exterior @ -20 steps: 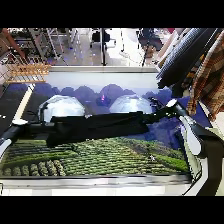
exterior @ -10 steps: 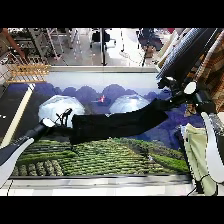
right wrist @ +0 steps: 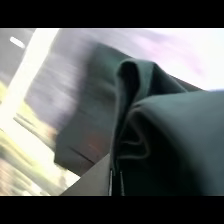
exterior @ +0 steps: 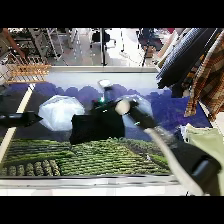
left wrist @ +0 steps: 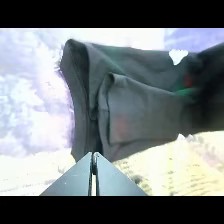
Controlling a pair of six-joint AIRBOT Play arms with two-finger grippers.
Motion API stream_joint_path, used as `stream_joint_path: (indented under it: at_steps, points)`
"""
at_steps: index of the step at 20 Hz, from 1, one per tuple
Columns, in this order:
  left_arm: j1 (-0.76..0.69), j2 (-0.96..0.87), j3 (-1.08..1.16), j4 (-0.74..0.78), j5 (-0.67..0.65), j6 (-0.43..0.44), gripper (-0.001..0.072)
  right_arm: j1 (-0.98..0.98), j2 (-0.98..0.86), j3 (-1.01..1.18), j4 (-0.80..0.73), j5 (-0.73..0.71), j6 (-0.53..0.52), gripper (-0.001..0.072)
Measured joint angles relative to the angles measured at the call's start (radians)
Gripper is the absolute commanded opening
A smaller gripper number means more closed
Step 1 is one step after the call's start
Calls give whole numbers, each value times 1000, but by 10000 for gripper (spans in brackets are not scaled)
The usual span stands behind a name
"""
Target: Fold the clothes and pants, and hang the long-sleeved shirts on hangers.
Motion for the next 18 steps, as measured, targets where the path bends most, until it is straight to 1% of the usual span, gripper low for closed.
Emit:
stream_joint_path:
  at_steps: [1, 2, 4, 5, 7, 10, 12, 14, 16, 18]
  points:
    - [18, 18, 0, 2, -6, -3, 16, 51, -45, 16, 19, -64, 7, 558]
    - [25, 28, -2, 6, -21, -3, 16, 88, -89, 41, 34, -86, 8, 574]
    - [6, 23, -15, 4, -29, -3, 16, 104, -134, 100, 39, -67, -4, 572]
    - [-14, 10, -23, 6, -26, -3, 17, 88, -138, 130, 37, -26, -14, 561]
    - [-83, -35, -36, 5, 7, -2, 16, 9, -118, 167, 13, 77, -23, 561]
    - [-225, -137, -45, 0, 124, 3, 5, -176, -56, 164, 5, 259, -17, 571]
    - [-320, -219, -46, -4, 211, 15, 4, -302, -29, 114, 26, 386, -11, 582]
    - [-392, -310, -43, -3, 271, 19, 4, -401, -18, 32, 74, 471, -17, 582]
    - [-430, -395, -35, 5, 304, -17, 3, -465, -23, -56, 139, 495, -58, 582]
    - [-440, -465, -18, 32, 336, -82, 3, -504, -59, -112, 197, 480, -97, 580]
